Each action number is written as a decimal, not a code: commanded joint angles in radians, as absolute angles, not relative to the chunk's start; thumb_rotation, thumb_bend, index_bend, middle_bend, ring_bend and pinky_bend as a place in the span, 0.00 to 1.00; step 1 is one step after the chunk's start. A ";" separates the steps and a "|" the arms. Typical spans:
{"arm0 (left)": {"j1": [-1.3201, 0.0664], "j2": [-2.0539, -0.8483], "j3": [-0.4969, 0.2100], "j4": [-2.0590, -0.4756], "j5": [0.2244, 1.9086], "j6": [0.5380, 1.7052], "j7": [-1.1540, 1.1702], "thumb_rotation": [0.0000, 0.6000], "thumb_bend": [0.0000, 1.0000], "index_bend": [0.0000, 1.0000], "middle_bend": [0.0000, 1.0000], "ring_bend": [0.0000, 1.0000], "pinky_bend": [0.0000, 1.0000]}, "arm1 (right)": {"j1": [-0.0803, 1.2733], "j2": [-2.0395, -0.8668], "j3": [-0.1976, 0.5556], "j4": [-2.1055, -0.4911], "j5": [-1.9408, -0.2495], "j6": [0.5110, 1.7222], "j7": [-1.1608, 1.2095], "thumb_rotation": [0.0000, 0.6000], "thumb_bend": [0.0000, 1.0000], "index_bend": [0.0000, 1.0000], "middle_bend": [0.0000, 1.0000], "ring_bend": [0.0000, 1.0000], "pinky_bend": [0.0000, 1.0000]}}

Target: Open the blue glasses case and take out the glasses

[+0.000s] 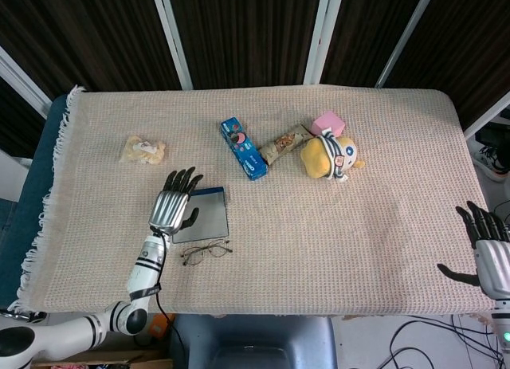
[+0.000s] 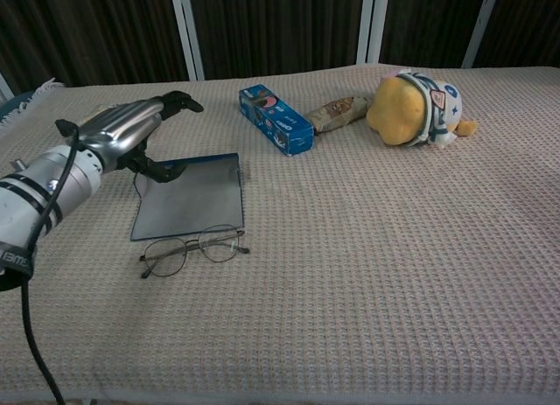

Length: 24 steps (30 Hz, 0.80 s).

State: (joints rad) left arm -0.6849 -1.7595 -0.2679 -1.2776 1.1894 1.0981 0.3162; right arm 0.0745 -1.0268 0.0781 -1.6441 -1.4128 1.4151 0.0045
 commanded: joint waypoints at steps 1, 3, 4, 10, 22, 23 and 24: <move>-0.590 -1.606 -0.136 -1.556 1.276 1.161 0.358 1.00 0.38 0.16 0.00 0.00 0.00 | 0.075 -1.031 0.073 -1.649 -1.421 1.414 -0.006 1.00 0.06 0.00 0.00 0.00 0.00; -0.574 -1.585 -0.095 -1.615 1.275 1.149 0.384 1.00 0.38 0.17 0.00 0.00 0.00 | 0.075 -1.032 0.070 -1.650 -1.427 1.417 -0.008 1.00 0.06 0.00 0.00 0.00 0.00; -0.567 -1.580 -0.075 -1.642 1.268 1.140 0.397 1.00 0.38 0.17 0.00 0.00 0.00 | 0.074 -1.033 0.070 -1.650 -1.428 1.419 -0.010 1.00 0.06 0.00 0.00 0.00 0.00; -0.545 -1.624 -0.045 -1.656 1.260 1.160 0.453 1.00 0.38 0.20 0.00 0.00 0.00 | 0.078 -1.036 0.066 -1.654 -1.435 1.414 -0.016 1.00 0.06 0.00 0.00 0.00 0.00; -0.537 -1.761 -0.093 -1.538 1.210 1.197 0.509 1.00 0.38 0.27 0.00 0.00 0.00 | 0.072 -1.027 0.062 -1.651 -1.452 1.428 0.008 1.00 0.06 0.00 0.00 0.00 0.00; -0.537 -1.770 -0.096 -1.530 1.194 1.193 0.522 1.00 0.38 0.28 0.00 0.00 0.01 | 0.071 -1.027 0.062 -1.651 -1.452 1.429 0.008 1.00 0.06 0.00 0.00 0.00 0.00; -0.537 -1.775 -0.097 -1.526 1.184 1.191 0.533 1.00 0.38 0.30 0.00 0.00 0.01 | 0.071 -1.027 0.062 -1.650 -1.452 1.430 0.008 1.00 0.06 0.00 0.00 0.00 0.00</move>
State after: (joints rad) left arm -0.5372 -1.7621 -0.0910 -1.5362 1.2005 1.1954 0.5173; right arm 0.0711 -1.0268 0.0624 -1.6505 -1.4524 1.4295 0.0081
